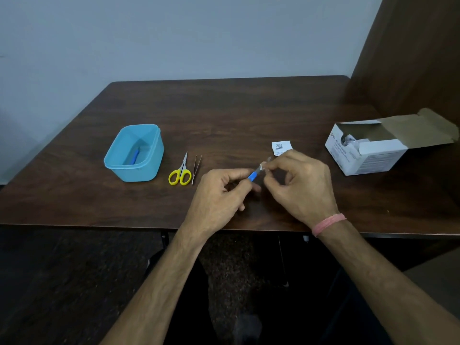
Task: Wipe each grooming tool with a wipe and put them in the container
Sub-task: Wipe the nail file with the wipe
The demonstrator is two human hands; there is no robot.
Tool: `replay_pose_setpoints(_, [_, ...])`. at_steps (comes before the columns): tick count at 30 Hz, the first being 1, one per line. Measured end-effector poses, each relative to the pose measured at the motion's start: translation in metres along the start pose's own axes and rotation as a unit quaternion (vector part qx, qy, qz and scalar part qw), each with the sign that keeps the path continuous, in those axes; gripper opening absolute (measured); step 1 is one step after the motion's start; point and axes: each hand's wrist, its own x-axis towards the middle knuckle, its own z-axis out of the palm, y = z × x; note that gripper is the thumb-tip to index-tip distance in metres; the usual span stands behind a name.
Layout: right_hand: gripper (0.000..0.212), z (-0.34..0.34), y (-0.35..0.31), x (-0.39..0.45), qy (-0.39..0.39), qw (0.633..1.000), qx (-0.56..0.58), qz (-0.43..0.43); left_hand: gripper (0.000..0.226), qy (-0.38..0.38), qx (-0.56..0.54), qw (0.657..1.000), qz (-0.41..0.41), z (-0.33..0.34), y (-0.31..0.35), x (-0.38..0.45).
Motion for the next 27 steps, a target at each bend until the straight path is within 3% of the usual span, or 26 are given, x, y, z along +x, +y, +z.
replay_pose_setpoints(9, [0.022, -0.0031, -0.0018, -0.0053, -0.040, 0.997, 0.019, -0.060, 0.036, 0.008, 0.011, 1.000, 0.010, 0.0014, -0.0044, 0.0007])
replay_pose_setpoints(14, [0.022, -0.0014, 0.0000, -0.0016, 0.005, 1.000, -0.027, -0.013, 0.030, 0.013, -0.009, 1.000, -0.001, 0.0023, -0.0017, 0.0006])
replay_pose_setpoints(18, [0.019, -0.0023, -0.0060, -0.0037, -0.033, 0.998, -0.007, -0.050, 0.031, 0.017, -0.011, 1.000, 0.008, 0.0011, -0.0025, 0.0005])
replay_pose_setpoints(23, [0.019, -0.0016, 0.0003, 0.0011, 0.013, 1.000, 0.005, 0.008, 0.029, 0.030, -0.020, 0.999, 0.002, 0.0026, -0.0042, 0.0027])
replay_pose_setpoints(27, [0.021, -0.0053, -0.0039, -0.0014, -0.025, 0.999, 0.012, -0.016, 0.030, 0.027, -0.023, 0.999, 0.006, 0.0011, -0.0035, 0.0019])
